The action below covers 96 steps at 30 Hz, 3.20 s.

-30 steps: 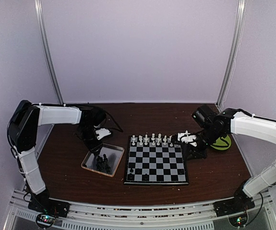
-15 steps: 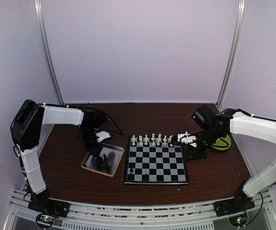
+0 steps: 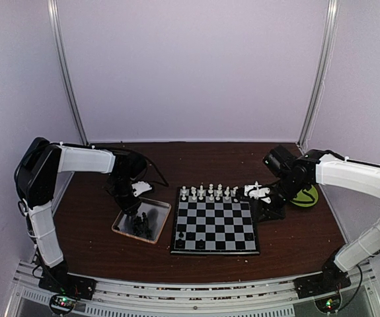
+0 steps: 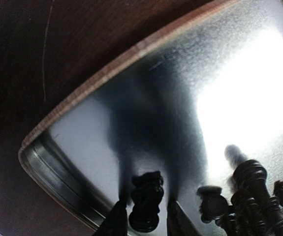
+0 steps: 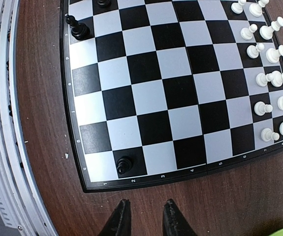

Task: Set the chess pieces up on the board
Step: Pick up the knight from the storage box, then pass from the left arm to the right

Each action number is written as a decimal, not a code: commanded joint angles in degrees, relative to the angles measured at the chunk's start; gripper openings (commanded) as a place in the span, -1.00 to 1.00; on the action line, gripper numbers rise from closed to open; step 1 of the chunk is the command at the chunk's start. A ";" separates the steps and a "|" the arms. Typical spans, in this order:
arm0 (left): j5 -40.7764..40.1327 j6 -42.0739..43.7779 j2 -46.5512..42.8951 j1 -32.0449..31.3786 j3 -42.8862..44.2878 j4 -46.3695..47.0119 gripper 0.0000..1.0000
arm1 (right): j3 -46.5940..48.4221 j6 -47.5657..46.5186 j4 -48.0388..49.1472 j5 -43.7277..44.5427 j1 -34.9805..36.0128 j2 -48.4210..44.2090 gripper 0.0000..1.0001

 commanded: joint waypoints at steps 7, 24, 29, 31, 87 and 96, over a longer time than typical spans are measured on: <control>0.74 -0.97 -3.79 0.33 -0.09 -0.48 -0.64 | 0.19 -0.06 -0.88 0.36 -0.13 0.47 -0.54; 3.40 -12.30 -31.37 -12.47 -3.36 26.75 -0.73 | 24.23 15.14 -7.78 -2.49 -1.54 0.82 -0.48; -6.37 -10.17 -29.99 -22.03 -6.62 39.80 -0.73 | 29.43 20.66 -5.69 -6.50 -1.54 2.92 -0.41; -7.47 -11.20 -28.91 -23.79 -7.23 44.02 -0.73 | 31.81 23.35 -5.55 -9.42 -1.54 4.70 -0.40; -23.33 -10.91 -12.91 -31.27 8.40 45.04 -0.23 | 42.13 38.69 0.04 -31.09 -1.15 19.82 -0.99; -31.63 0.78 -28.04 -29.77 -2.82 47.56 0.58 | 35.80 23.83 -4.50 -19.04 -3.94 11.96 -1.00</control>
